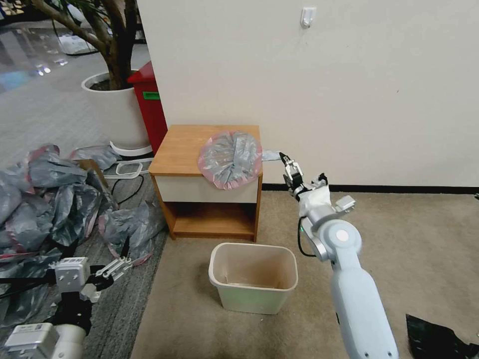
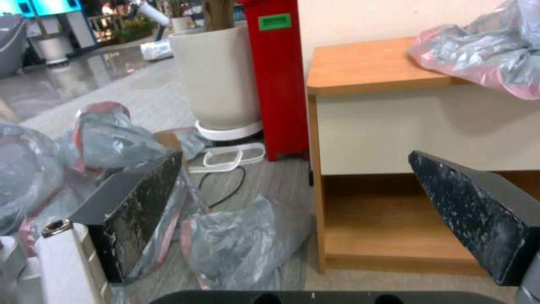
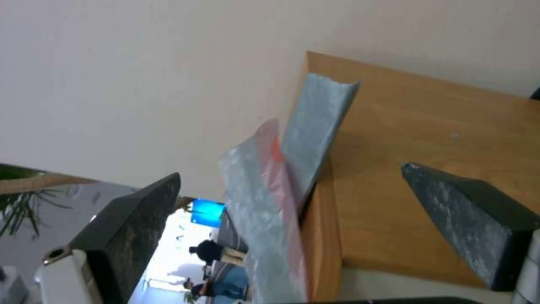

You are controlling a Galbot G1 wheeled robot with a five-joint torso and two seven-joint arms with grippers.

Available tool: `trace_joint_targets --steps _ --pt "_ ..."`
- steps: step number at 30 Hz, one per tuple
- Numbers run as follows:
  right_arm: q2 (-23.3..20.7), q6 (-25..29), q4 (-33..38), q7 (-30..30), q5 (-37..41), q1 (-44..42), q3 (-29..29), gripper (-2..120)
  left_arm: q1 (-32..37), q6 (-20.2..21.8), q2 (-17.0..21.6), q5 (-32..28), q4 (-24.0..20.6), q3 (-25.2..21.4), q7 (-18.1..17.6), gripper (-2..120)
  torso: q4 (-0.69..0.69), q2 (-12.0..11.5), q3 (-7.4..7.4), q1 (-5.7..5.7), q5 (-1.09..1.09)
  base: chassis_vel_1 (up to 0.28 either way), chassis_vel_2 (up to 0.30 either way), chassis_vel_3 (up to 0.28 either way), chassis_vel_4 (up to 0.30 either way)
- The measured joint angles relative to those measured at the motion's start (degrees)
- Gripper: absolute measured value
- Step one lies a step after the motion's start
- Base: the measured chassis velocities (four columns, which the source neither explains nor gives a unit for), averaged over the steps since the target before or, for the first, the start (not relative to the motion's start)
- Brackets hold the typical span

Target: Pick up the garbage bag from the table and place it over the trash can.

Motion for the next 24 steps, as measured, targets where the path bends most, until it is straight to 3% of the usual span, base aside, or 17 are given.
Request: trace_joint_targets --steps 7,12,24 --pt "1.45 1.34 -11.32 -1.98 -3.23 6.54 -0.72 100 -0.19 -0.07 -0.18 0.36 0.02 0.87 0.10 100 0.00 0.00 0.00 0.01 0.01 0.000 0.000 0.000 0.000" --pt "1.56 2.10 -14.20 -3.07 -3.78 8.54 -0.87 98 -0.31 -0.07 -0.57 0.43 0.02 1.45 0.11 100 0.00 0.00 -0.01 0.01 0.01 0.000 0.000 0.000 0.000" --pt "0.91 2.23 -16.70 -6.47 -5.81 11.78 -3.62 52 -0.53 0.02 -1.70 1.64 0.02 2.52 0.34 100 0.00 0.00 -0.01 0.01 0.00 0.000 0.000 0.000 0.000"
